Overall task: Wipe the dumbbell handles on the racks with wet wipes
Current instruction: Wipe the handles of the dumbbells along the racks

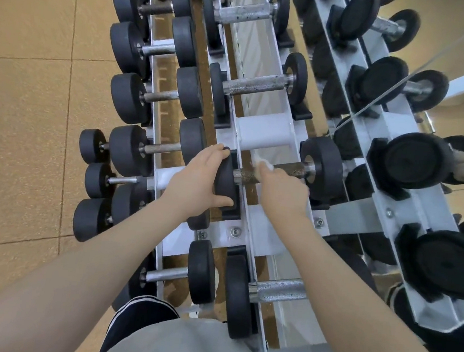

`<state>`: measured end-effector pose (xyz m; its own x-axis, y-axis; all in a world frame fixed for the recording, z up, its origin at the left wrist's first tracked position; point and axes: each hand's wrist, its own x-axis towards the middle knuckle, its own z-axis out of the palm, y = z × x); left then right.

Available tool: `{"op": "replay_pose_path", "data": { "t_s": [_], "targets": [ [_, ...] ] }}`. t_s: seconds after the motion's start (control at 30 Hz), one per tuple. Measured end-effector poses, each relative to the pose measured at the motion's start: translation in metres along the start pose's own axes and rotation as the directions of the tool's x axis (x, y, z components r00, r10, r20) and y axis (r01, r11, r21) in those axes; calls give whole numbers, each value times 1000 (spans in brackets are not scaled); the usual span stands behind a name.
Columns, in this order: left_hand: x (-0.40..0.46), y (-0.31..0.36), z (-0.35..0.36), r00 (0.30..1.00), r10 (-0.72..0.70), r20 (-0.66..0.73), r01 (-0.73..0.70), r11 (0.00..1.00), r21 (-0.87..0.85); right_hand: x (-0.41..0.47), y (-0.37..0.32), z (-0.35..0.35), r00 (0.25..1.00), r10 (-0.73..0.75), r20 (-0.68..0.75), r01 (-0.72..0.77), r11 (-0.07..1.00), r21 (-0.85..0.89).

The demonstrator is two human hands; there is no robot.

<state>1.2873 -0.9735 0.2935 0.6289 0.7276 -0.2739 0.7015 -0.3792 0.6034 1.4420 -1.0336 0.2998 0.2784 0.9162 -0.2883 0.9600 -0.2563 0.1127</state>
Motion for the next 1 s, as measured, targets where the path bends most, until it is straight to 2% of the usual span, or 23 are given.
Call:
{"op": "replay_pose_path", "data": {
  "t_s": [0.13, 0.27, 0.33, 0.5, 0.6, 0.67, 0.73, 0.83, 0.9, 1.0],
  "targets": [
    [0, 0, 0, 1000, 12, -5, -12, 1000, 4, -10, 38, 7, 967, 229, -114, -225, 973, 48],
    [-1, 0, 1, 1000, 17, -13, -17, 1000, 0, -9, 30, 11, 936, 348, -47, -331, 919, 217],
    [-1, 0, 1, 1000, 19, -15, -19, 1000, 0, -11, 17, 10, 956, 295, -11, -280, 919, 276],
    [-2, 0, 3, 999, 20, -37, -20, 1000, -2, -22, -13, 18, 999, 33, 29, -42, 908, 418],
    [-1, 0, 4, 999, 21, -38, -20, 1000, 11, -23, -24, 26, 994, -101, 34, 83, 935, 346],
    [-1, 0, 3, 999, 24, -35, -23, 1000, 17, -22, -19, 24, 995, -100, 23, 91, 966, 240],
    [-2, 0, 2, 999, 26, -33, -25, 1000, 19, -23, -4, 21, 1000, -5, 7, 4, 985, 172],
    [-2, 1, 1, 999, 20, -32, -20, 1000, 14, -26, 22, 20, 972, 229, -58, -221, 967, 128],
    [-2, 2, 1, 999, 17, -34, -17, 1000, 13, -25, 27, 20, 936, 346, -65, -331, 927, 176],
    [-2, 3, 1, 999, 11, -32, -11, 1000, 11, -18, 19, 16, 911, 412, 28, -393, 844, 365]
  ]
}}
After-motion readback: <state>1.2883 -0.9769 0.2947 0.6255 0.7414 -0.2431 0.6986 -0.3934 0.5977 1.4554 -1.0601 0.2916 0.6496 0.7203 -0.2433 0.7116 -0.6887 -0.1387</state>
